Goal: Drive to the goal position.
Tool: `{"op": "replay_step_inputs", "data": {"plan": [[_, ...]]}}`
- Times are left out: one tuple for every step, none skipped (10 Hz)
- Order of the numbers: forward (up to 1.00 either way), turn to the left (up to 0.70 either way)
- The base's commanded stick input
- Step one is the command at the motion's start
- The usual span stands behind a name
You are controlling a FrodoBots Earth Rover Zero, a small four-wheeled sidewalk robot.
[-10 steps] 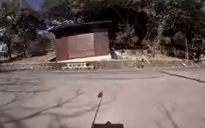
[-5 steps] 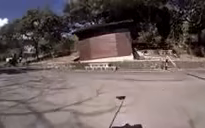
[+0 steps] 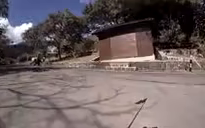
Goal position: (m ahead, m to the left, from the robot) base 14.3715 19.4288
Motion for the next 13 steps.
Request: {"op": "replay_step_inputs", "data": {"plan": [[0.0,0.45],[0.0,0.45],[0.0,0.45],[0.0,0.45],[0.0,0.45],[0.0,0.45],[0.0,0.45],[0.0,0.45],[0.0,0.45],[0.0,0.45],[0.0,0.45],[0.0,0.45],[0.0,0.45]]}}
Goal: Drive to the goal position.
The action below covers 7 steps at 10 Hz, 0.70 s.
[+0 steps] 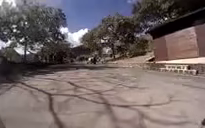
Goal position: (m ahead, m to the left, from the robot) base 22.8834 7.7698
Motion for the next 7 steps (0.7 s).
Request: {"op": "replay_step_inputs", "data": {"plan": [[0.0,0.45],[0.0,0.45],[0.0,0.45],[0.0,0.33],[0.0,0.13],[0.0,0.0],[0.0,0.0]]}}
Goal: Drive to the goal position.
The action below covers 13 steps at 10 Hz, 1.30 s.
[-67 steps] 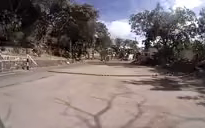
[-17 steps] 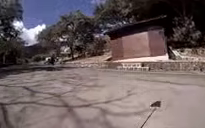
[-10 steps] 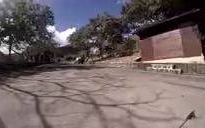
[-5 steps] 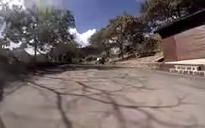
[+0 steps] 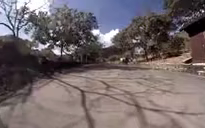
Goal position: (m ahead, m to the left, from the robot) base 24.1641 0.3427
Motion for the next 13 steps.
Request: {"op": "replay_step_inputs", "data": {"plan": [[0.0,0.0],[0.0,0.0],[0.0,0.0],[0.0,0.0],[0.0,0.0],[0.0,0.0],[0.0,0.0],[0.02,-0.01],[0.09,-0.03],[0.15,-0.06],[0.22,-0.08],[0.28,-0.11],[0.35,-0.13]]}}
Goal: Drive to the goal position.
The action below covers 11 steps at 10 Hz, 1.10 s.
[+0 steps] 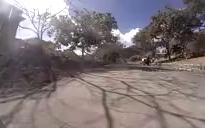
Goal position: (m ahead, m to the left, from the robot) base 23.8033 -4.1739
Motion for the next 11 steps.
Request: {"op": "replay_step_inputs", "data": {"plan": [[0.41,-0.16],[0.48,-0.18],[0.54,-0.21],[0.61,-0.24],[0.68,-0.26],[0.0,-0.45],[0.0,-0.45],[0.0,-0.45],[0.0,-0.45],[0.0,-0.45],[0.0,-0.45]]}}
